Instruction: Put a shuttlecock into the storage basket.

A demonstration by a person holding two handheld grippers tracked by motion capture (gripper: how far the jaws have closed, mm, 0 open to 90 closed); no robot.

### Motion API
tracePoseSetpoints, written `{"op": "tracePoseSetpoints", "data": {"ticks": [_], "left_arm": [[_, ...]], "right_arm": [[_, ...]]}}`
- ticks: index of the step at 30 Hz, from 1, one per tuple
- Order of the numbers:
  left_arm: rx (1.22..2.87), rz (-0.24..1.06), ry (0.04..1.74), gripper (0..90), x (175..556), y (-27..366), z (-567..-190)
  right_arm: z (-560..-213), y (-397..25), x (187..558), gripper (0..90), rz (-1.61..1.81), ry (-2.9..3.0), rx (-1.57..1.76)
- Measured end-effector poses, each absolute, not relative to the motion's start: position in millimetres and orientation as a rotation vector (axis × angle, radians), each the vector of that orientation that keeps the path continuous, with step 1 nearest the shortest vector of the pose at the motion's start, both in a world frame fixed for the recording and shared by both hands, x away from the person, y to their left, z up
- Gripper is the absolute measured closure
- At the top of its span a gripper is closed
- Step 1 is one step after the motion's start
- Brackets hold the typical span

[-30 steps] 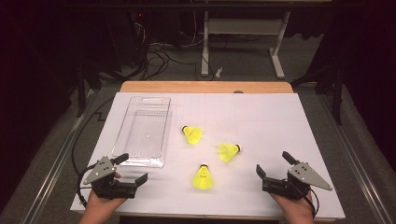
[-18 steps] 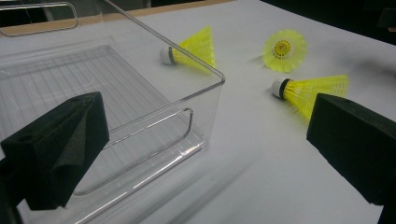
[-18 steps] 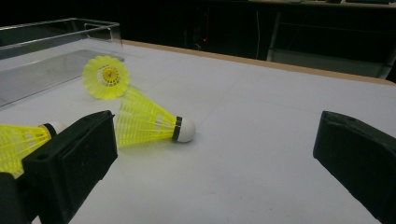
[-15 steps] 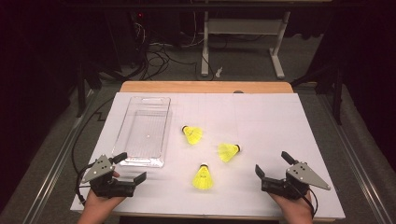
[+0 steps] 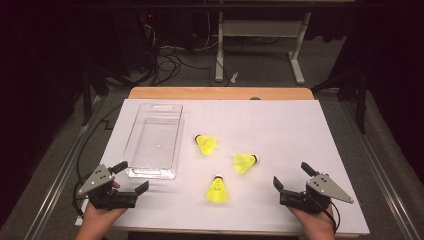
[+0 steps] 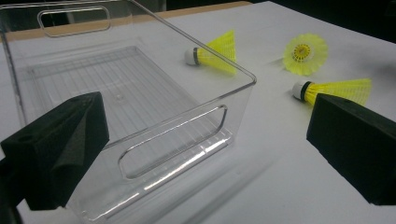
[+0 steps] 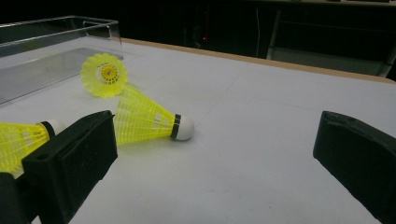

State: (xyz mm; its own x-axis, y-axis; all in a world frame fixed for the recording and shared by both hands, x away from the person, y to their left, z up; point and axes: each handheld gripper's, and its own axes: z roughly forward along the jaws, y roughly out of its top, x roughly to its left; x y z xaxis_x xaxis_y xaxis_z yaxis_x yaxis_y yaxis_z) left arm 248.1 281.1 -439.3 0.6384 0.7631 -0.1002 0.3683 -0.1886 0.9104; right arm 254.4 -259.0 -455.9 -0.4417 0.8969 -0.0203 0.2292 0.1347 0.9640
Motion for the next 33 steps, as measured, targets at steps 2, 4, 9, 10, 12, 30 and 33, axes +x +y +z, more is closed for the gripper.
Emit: {"op": "tracePoseSetpoints", "data": {"ticks": [2, 4, 9, 10, 12, 30, 33], "left_arm": [[1.794, 0.469, 0.917, 0.1, 248.2, 284.0, -439.0], [1.790, 0.478, 0.925, 0.1, 248.5, 287.8, -438.5], [1.769, 0.477, 0.954, 0.1, 249.8, 298.3, -439.1], [1.761, 0.481, 0.968, 0.1, 250.3, 302.6, -439.3], [1.757, 0.485, 0.975, 0.1, 250.4, 304.4, -439.2], [1.733, 0.508, 1.050, 0.1, 253.4, 324.0, -441.8], [1.736, 0.504, 1.056, 0.1, 253.9, 324.1, -442.2]], "right_arm": [[-455.9, -258.9, 254.4, 0.1, 1.336, 1.778, 1.086], [-456.1, -259.0, 254.4, 0.1, 1.336, 1.777, 1.086], [-456.2, -259.3, 254.3, 0.1, 1.335, 1.777, 1.092], [-456.4, -259.3, 254.4, 0.1, 1.336, 1.777, 1.092], [-456.5, -259.3, 254.5, 0.1, 1.335, 1.778, 1.093], [-456.0, -259.9, 254.3, 0.1, 1.331, 1.772, 1.088], [-455.9, -260.2, 254.3, 0.1, 1.331, 1.773, 1.086]]}}
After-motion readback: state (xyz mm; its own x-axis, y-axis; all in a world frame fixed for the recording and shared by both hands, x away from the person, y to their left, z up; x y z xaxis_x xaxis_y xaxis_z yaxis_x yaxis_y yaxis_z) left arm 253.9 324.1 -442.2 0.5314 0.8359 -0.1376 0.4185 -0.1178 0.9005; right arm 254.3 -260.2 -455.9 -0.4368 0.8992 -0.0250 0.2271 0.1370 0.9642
